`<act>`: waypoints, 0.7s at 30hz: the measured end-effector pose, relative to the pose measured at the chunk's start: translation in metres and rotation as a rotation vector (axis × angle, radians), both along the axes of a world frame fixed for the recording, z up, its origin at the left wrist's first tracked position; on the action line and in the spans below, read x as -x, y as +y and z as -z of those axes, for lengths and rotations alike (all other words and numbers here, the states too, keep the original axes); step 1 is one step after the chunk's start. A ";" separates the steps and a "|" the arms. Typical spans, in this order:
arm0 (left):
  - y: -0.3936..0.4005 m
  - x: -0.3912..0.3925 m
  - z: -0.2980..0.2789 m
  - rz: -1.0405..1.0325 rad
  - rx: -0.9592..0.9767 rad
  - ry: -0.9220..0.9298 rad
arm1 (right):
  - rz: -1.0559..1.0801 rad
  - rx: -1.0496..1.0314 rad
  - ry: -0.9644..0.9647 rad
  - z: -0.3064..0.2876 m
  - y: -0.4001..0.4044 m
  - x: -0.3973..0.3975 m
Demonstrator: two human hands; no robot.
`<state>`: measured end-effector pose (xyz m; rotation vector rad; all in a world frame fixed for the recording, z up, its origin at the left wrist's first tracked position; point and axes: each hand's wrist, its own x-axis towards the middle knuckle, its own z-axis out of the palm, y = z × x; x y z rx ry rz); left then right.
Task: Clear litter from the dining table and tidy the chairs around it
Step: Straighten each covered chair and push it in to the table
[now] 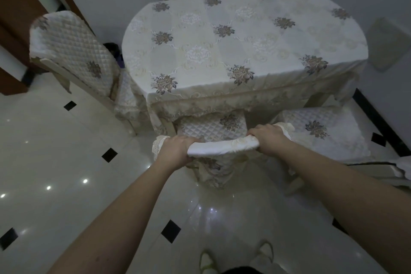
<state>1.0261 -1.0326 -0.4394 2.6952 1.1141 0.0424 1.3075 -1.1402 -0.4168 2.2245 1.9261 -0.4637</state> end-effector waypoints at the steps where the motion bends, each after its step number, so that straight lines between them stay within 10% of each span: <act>1: -0.001 -0.001 0.000 -0.015 -0.001 0.006 | -0.001 -0.009 0.007 0.000 0.000 -0.001; 21: -0.046 -0.011 -0.015 -0.246 0.050 0.052 | -0.020 -0.091 0.065 0.004 -0.004 -0.006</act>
